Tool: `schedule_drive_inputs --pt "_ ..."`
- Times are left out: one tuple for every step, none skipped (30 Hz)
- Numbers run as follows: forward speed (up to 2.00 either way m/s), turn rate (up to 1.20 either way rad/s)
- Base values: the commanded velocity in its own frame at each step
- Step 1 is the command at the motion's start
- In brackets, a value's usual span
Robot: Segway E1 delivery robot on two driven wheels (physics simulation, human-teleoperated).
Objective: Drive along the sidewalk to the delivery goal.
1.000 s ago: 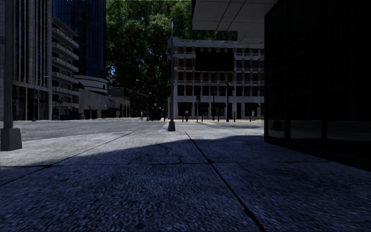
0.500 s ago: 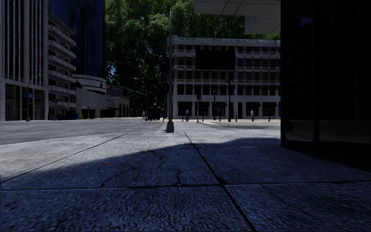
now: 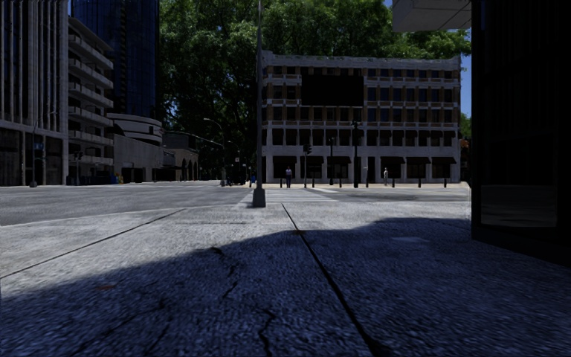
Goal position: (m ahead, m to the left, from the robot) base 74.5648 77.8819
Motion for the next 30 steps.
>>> schedule_drive_inputs --pt "2.00 0.00" --pt "2.00 0.00" --pt "2.00 0.00" --pt "2.00 0.00" --pt "2.00 0.00" --pt "2.00 0.00" --pt "2.00 0.00" --pt "2.00 0.00" --pt "2.00 0.00" --pt "2.00 0.00" --pt "2.00 0.00" --pt "2.00 0.00" --pt "2.00 0.00" --pt "2.00 0.00" --pt "2.00 0.00" --pt "2.00 0.00" --pt "2.00 0.00" --pt "2.00 0.00" --pt "2.00 0.00" --pt "2.00 0.00" --pt "2.00 0.00" --pt "2.00 0.00" --pt "2.00 0.00" --pt "2.00 0.00" --pt "2.00 0.00" --pt "2.00 0.00" --pt "2.00 0.00" --pt "2.00 0.00" --pt "2.00 0.00" --pt "2.00 0.00"
